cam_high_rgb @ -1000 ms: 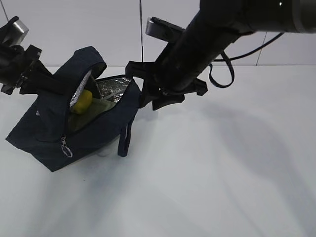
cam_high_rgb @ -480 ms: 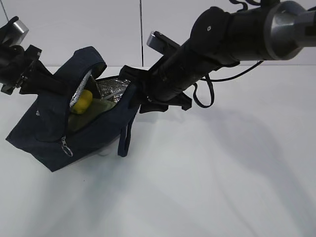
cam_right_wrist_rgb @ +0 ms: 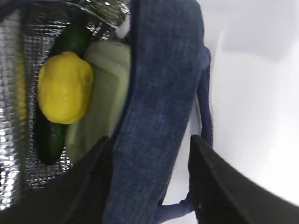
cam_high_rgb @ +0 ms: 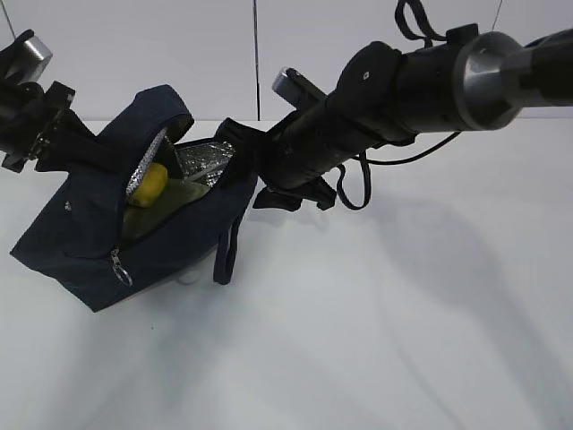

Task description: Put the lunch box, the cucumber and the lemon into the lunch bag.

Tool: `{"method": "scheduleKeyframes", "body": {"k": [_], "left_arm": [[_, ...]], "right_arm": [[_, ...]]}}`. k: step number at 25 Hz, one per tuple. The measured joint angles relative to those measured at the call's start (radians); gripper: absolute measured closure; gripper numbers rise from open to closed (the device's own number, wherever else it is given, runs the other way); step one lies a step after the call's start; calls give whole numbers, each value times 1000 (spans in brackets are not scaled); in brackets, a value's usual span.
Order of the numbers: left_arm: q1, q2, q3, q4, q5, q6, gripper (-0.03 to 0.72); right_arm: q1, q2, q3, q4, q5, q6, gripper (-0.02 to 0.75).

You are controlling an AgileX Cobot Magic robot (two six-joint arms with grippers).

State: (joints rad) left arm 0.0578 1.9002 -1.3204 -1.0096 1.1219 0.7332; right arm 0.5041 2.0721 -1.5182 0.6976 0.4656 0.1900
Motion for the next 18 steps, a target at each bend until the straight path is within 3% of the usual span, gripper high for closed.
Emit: {"method": "scheduleKeyframes", "body": {"k": [18], "left_arm": [[0, 0, 0, -6, 3, 0, 688]], "right_arm": [[0, 55, 0, 68, -20, -2, 311]]}}
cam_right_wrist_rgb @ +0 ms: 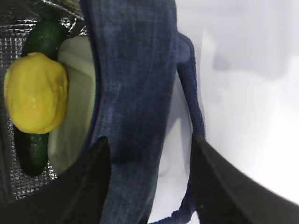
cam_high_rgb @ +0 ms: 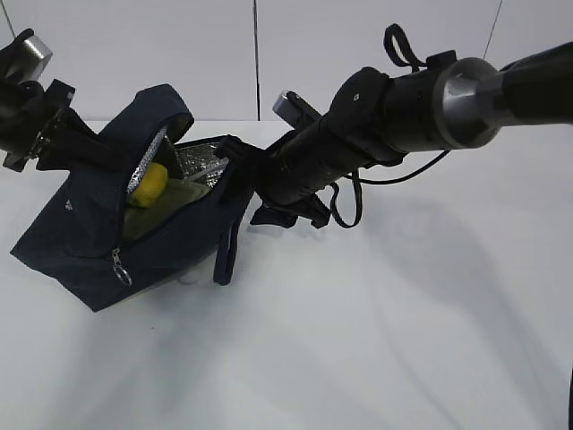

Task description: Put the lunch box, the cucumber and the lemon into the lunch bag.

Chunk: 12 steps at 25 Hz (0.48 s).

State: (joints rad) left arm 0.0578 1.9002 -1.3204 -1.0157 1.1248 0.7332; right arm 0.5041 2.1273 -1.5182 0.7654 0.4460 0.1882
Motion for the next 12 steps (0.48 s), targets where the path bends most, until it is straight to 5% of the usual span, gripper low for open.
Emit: {"method": "scheduleKeyframes", "body": {"k": [5, 12], "left_arm": [[0, 0, 0, -47, 12, 0, 688], [0, 0, 0, -70, 37, 0, 688]], "right_arm": [[0, 23, 0, 52, 11, -1, 332], [0, 28, 0, 84, 16, -4, 499]]}}
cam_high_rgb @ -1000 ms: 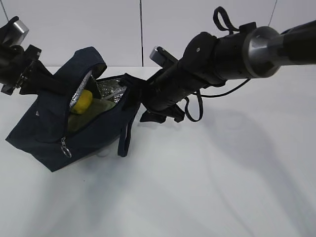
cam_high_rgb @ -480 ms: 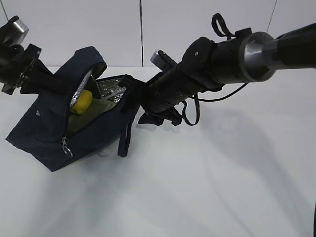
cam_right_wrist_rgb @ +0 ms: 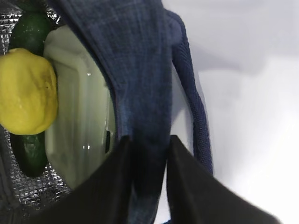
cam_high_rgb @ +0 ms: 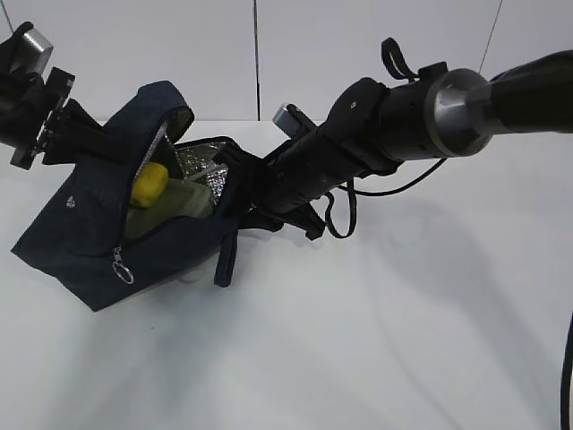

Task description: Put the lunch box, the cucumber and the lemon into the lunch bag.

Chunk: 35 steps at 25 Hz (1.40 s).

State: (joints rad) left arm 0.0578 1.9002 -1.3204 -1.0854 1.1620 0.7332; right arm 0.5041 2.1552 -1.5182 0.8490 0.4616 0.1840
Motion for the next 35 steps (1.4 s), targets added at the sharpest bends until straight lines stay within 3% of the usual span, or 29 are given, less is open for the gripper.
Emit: {"method": "scheduleKeyframes", "body": {"k": [6, 11, 15, 21, 26, 35], "left_arm": [[0, 0, 0, -26, 12, 0, 688], [0, 0, 0, -90, 12, -8, 688], [-10, 0, 0, -102, 12, -78, 688], [-66, 0, 0, -102, 12, -164, 688], [-143, 0, 0, -114, 12, -187, 688], [-250, 1, 0, -271, 1, -188, 688]], "right_arm": [[0, 0, 0, 25, 20, -27, 698], [0, -5, -2, 54, 43, -142, 720], [-10, -54, -2, 37, 89, -239, 720], [-53, -135, -2, -107, 223, -262, 720], [-82, -233, -2, -299, 320, -262, 720], [-138, -386, -2, -591, 434, -218, 720]]}}
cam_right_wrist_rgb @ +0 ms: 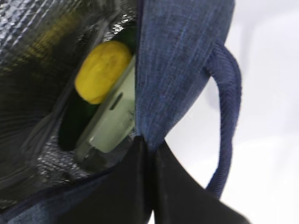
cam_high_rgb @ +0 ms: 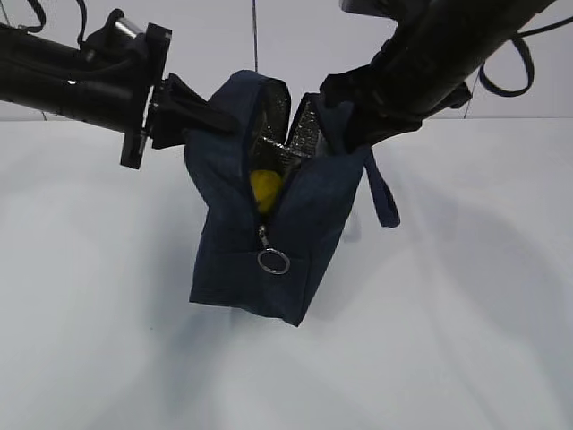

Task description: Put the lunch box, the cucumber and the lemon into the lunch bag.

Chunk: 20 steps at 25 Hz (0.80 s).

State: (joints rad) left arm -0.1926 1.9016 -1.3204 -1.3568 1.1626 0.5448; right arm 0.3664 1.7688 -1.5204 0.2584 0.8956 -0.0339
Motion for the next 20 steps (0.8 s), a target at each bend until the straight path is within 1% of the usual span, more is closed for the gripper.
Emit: {"method": "scheduleKeyframes", "body": {"k": [4, 7, 9, 12, 14, 20], "left_arm": [[-49, 32, 0, -49, -12, 15, 688], [-93, 85, 0, -111, -22, 29, 688], [-123, 118, 0, -163, -33, 48, 688], [-149, 160, 0, -225, -35, 76, 688], [-154, 174, 0, -235, -35, 85, 688], [-156, 193, 0, -243, -43, 91, 673]], "right_arm": [[0, -13, 0, -156, 23, 34, 720], [0, -13, 0, -271, 51, 78, 720], [0, -13, 0, -331, 74, 84, 720], [0, -13, 0, -401, 95, 103, 720], [0, -13, 0, -421, 97, 121, 720], [0, -13, 0, -426, 89, 192, 720]]}}
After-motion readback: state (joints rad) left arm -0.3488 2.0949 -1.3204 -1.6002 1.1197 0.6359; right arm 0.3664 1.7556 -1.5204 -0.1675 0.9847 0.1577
